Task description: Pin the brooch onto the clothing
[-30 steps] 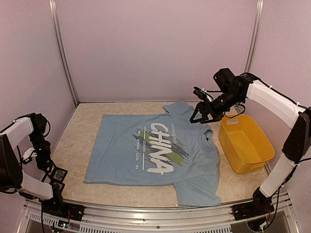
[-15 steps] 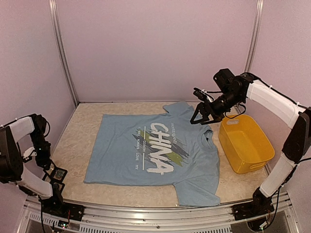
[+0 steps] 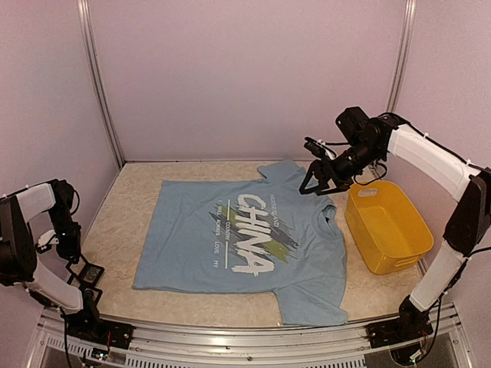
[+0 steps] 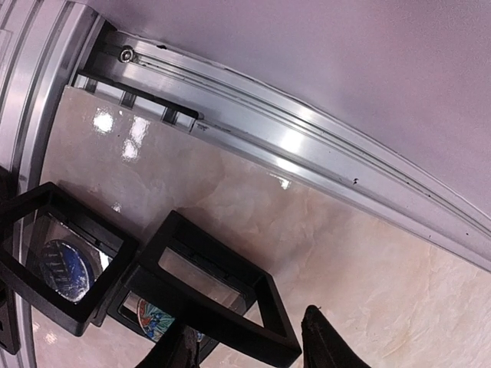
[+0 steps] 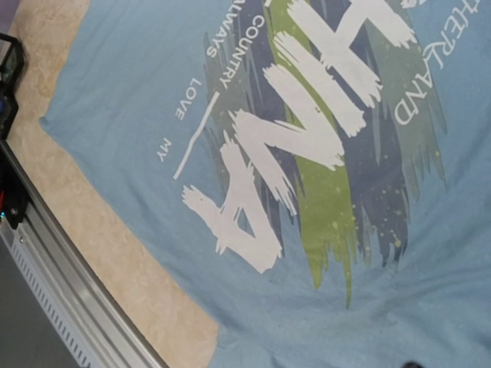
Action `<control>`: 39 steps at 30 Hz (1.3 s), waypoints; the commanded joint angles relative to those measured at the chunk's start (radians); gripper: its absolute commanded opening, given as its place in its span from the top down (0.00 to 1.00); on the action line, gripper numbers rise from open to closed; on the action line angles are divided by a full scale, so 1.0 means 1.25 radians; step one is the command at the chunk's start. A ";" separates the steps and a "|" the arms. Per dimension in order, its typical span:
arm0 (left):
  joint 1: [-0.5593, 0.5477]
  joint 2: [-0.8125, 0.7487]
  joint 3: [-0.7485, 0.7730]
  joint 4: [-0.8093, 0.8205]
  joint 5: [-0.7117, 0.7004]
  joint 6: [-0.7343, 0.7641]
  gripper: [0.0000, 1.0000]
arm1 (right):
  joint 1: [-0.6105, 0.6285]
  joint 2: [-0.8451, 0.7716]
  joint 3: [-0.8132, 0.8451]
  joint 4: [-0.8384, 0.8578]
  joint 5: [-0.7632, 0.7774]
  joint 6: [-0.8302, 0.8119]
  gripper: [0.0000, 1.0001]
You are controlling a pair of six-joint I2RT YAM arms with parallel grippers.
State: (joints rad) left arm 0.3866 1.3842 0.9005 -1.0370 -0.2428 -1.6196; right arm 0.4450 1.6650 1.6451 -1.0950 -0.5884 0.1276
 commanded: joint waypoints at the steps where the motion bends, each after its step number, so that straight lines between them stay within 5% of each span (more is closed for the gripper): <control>1: -0.006 -0.022 0.016 0.002 -0.008 0.014 0.57 | 0.007 0.012 0.036 -0.007 -0.007 -0.007 0.17; 39: -0.069 -0.066 -0.054 -0.045 -0.041 -0.102 0.55 | -0.031 0.017 0.073 0.001 -0.037 -0.006 0.14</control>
State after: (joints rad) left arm 0.2928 1.3132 0.8532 -1.0634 -0.2707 -1.7287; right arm 0.4137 1.6932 1.7103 -1.0931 -0.6174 0.1238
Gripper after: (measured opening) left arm 0.457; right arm 0.861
